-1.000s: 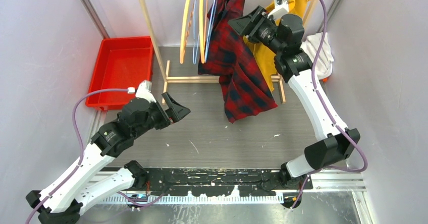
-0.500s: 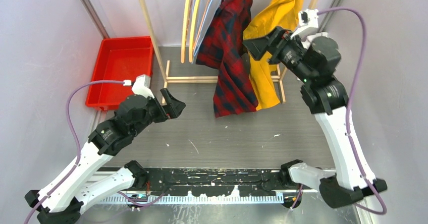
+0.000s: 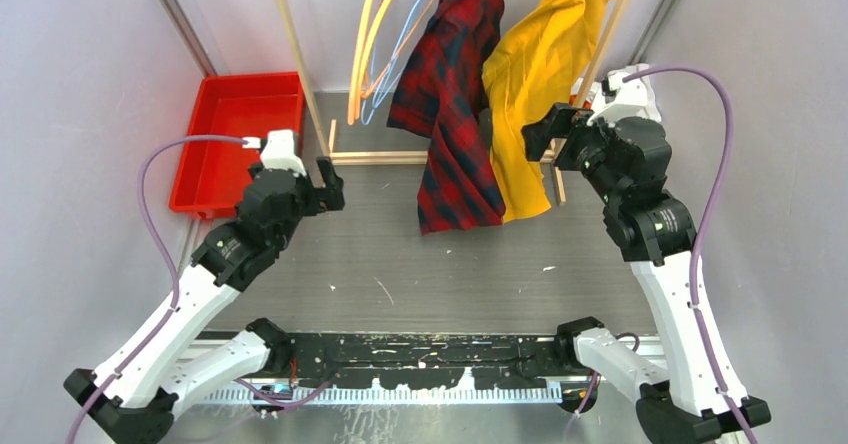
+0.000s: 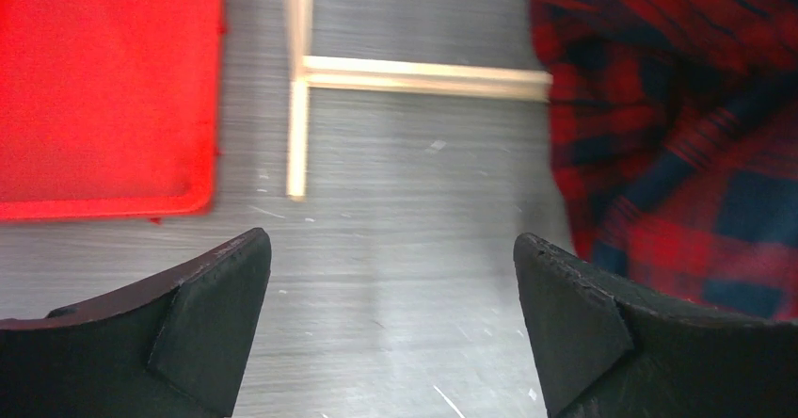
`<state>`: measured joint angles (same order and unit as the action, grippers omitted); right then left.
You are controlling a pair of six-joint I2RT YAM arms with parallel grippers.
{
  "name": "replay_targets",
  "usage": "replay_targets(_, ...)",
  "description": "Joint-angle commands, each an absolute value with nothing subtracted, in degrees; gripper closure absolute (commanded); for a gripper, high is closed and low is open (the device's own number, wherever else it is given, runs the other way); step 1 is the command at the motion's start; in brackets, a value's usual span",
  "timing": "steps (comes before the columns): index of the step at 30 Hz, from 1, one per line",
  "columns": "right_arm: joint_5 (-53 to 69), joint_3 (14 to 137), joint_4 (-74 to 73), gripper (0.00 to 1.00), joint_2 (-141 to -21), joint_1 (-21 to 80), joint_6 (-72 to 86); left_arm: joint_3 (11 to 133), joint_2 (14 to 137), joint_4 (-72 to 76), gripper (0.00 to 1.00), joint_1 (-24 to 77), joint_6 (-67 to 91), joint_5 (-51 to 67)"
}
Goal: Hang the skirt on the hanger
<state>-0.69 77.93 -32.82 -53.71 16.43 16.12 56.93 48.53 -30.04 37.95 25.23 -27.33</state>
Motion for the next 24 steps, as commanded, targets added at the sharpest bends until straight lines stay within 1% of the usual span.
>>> replay_targets(1,-3.29,74.73,-30.72,0.00,-52.62,9.07,16.92,54.74,48.27,-23.11,0.01,26.61,21.16,-22.78)
replay_targets(5,-3.98,69.01,-26.29,0.00,-51.19,2.66,19.90,52.07,49.44,-21.84,0.01,15.42,21.11,-15.87)
replay_targets(8,-6.59,62.02,-22.23,0.00,-49.35,-0.97,22.50,46.42,48.74,-16.48,0.01,9.57,20.83,-13.63)
replay_targets(11,-12.10,53.31,-16.70,0.00,-46.27,-1.55,22.85,38.81,48.04,-9.38,0.01,5.64,18.79,-12.14)
replay_targets(13,-15.95,47.70,-13.06,0.00,-44.59,-1.60,22.22,34.17,47.82,-4.03,0.01,4.24,16.76,-12.60)
replay_targets(17,-19.19,35.26,-2.85,0.00,-41.19,-1.63,21.50,26.35,49.24,6.75,0.01,3.36,13.95,-13.68)
replay_targets(19,-20.31,30.62,1.34,0.00,-41.07,-1.59,21.17,22.83,51.03,13.21,0.01,3.34,11.03,-12.04)
replay_targets(21,-21.88,26.10,6.10,0.00,-41.64,-1.60,21.11,19.87,53.93,19.09,0.01,3.30,9.05,-13.23)
replay_targets(24,-23.79,19.43,15.08,0.00,-43.51,-1.60,19.78,18.19,58.41,24.17,0.01,2.71,9.00,-12.54)
